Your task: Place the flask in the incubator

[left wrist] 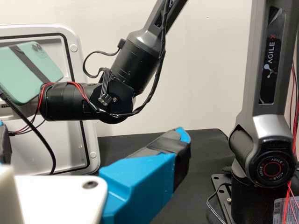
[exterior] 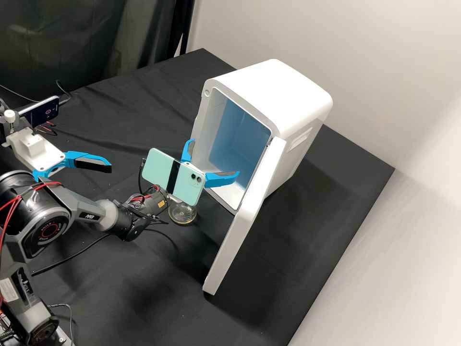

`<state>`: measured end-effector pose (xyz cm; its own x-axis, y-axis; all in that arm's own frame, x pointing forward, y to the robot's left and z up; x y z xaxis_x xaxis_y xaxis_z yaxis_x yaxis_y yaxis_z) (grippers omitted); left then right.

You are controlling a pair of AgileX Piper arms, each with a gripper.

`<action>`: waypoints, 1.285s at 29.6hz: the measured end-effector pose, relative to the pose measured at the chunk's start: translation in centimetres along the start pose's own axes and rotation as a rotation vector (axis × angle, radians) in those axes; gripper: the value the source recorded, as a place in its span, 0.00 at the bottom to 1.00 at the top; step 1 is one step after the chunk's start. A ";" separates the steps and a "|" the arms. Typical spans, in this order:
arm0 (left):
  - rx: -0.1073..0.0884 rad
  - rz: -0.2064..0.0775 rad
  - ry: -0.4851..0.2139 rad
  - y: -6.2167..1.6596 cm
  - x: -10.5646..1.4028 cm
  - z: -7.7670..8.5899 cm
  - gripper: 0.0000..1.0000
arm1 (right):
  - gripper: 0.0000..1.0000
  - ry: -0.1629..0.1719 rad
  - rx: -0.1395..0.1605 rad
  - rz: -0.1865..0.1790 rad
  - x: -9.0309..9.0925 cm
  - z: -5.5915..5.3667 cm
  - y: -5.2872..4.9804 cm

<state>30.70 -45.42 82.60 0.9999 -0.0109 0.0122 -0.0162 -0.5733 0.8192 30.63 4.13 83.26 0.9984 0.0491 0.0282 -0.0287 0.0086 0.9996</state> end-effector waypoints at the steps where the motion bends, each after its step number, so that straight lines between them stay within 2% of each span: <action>1: 0.000 0.000 0.000 0.00 0.0 0.0 1.00 | 1.00 0.000 0.000 0.000 0.0 0.0 0.0; 12: 0.000 0.000 0.000 0.00 0.0 0.0 1.00 | 1.00 0.000 0.000 0.000 0.0 0.0 0.0; 16: 0.001 0.019 -0.005 0.58 -0.2 0.1 1.00 | 1.00 0.000 0.000 0.000 0.0 0.0 0.0; 18: 0.003 0.032 -0.010 1.00 -0.5 0.2 1.00 | 1.00 0.000 0.000 0.000 0.0 0.0 0.0; 20: -0.003 0.039 -0.012 1.28 -1.0 0.3 1.00 | 1.00 0.000 0.000 0.000 0.0 0.0 0.0; 24: -0.012 0.014 -0.022 0.65 -2.6 0.3 1.00 | 1.00 0.000 0.000 0.000 0.0 0.0 0.0; 27: -0.006 -0.020 -0.030 -0.16 -3.6 0.3 1.00 | 1.00 0.000 0.000 0.000 0.0 0.0 0.0; 30: -0.005 -0.038 -0.030 -0.59 -4.0 0.3 1.00 | 1.00 0.000 0.000 0.000 0.0 0.0 0.0; 32: -0.013 -0.040 -0.030 -0.62 -4.0 0.3 1.00 | 1.00 0.000 0.000 0.000 0.0 0.0 0.0; 38: -0.014 -0.035 -0.032 -0.53 -4.2 0.2 1.00 | 1.00 0.000 0.000 0.000 0.0 0.0 0.0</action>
<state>26.47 -45.27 81.97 0.9993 -0.0174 -0.0343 0.0186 -0.5620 0.8269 30.63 4.13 83.26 0.9984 0.0491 0.0282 -0.0287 0.0086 0.9996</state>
